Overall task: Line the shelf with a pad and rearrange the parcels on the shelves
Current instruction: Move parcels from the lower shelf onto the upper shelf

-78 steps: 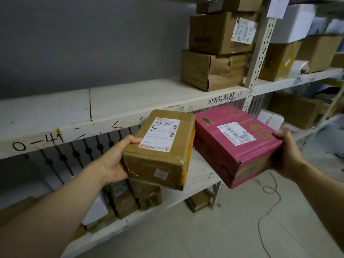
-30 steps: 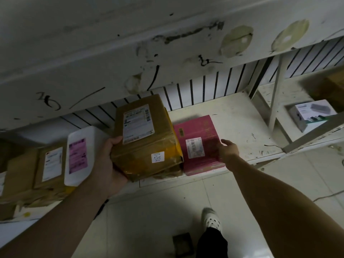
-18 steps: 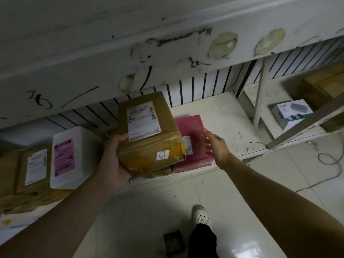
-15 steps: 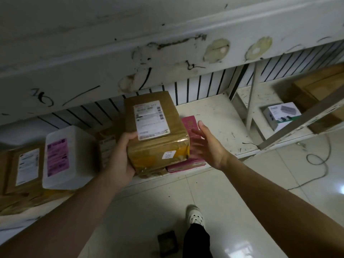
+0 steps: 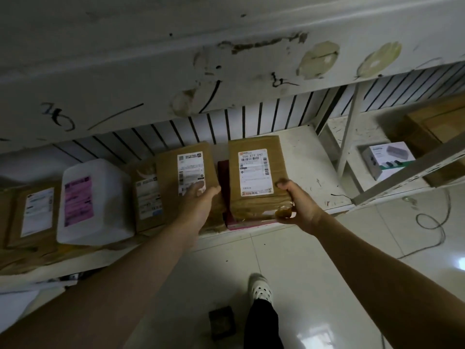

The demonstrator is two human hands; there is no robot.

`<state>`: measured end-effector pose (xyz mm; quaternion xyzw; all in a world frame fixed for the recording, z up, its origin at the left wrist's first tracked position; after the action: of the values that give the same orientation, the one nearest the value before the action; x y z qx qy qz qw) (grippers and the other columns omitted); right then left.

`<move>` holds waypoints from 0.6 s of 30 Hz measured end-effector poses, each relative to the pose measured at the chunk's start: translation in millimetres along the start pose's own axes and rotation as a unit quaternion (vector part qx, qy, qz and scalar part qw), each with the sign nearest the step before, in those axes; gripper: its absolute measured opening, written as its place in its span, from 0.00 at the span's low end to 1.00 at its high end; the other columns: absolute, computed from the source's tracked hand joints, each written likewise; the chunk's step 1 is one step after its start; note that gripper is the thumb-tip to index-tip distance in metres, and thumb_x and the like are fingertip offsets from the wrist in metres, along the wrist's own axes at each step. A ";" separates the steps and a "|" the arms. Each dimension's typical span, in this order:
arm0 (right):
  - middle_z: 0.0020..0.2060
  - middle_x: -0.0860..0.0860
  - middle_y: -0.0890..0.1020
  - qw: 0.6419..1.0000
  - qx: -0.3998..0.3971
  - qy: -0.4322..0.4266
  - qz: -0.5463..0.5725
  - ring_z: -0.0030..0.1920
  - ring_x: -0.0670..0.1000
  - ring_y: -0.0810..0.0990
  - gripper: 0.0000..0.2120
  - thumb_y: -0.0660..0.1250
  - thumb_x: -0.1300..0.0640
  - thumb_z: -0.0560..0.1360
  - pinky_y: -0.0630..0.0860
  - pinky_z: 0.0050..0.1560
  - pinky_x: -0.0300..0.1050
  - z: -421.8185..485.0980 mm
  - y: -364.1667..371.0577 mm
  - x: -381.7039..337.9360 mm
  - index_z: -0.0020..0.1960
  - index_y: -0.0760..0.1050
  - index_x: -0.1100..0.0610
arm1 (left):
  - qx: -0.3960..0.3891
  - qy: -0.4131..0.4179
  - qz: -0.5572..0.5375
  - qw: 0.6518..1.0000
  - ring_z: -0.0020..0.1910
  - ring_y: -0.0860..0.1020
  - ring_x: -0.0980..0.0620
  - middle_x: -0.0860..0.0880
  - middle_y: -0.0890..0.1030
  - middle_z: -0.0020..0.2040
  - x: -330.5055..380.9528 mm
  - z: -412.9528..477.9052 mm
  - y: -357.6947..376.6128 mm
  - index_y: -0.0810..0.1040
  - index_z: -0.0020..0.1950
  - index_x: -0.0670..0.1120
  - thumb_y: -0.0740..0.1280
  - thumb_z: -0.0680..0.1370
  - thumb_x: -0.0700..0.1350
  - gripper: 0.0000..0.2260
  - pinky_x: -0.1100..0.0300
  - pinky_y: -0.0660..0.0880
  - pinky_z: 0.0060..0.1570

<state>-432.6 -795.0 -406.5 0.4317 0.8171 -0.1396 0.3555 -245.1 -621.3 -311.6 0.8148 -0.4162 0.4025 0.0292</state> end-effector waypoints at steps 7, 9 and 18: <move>0.57 0.55 0.84 0.999 0.053 -0.003 0.006 0.55 0.57 0.83 0.21 0.68 0.52 0.79 0.83 0.48 0.53 33.4 13.8 16.4 0.71 0.74 0.52 | 0.036 -0.040 0.002 0.999 0.62 0.73 0.48 0.49 0.74 0.60 -22.1 10.7 -31.8 0.74 0.65 0.50 0.65 0.81 0.46 0.12 0.44 0.70 0.69; 0.58 0.57 0.84 0.998 0.063 -0.015 -0.004 0.55 0.59 0.84 0.18 0.67 0.56 0.80 0.83 0.50 0.54 39.1 18.0 12.0 0.70 0.74 0.56 | 0.047 -0.045 -0.004 0.998 0.60 0.73 0.48 0.49 0.75 0.58 -25.3 12.5 -36.0 0.75 0.62 0.50 0.66 0.81 0.46 0.09 0.45 0.71 0.68; 0.57 0.52 0.81 0.991 0.004 -0.022 -0.135 0.49 0.50 0.80 0.12 0.61 0.56 0.84 0.74 0.45 0.41 11.7 46.0 -3.7 0.67 0.73 0.52 | 0.057 -0.046 -0.014 0.997 0.57 0.76 0.49 0.48 0.76 0.59 -19.2 -2.3 -41.0 0.74 0.55 0.52 0.67 0.80 0.47 0.05 0.48 0.76 0.64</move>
<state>-388.8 -776.4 -408.6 0.3157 0.8595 -0.1990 0.3493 -224.1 -581.1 -311.3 0.8385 -0.3818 0.3876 -0.0304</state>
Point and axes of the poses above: each hand's wrist, its own z-axis towards the middle knuckle, its own y-axis out of the palm, x = y × z, the point moved 9 cm from there along z, towards the middle knuckle
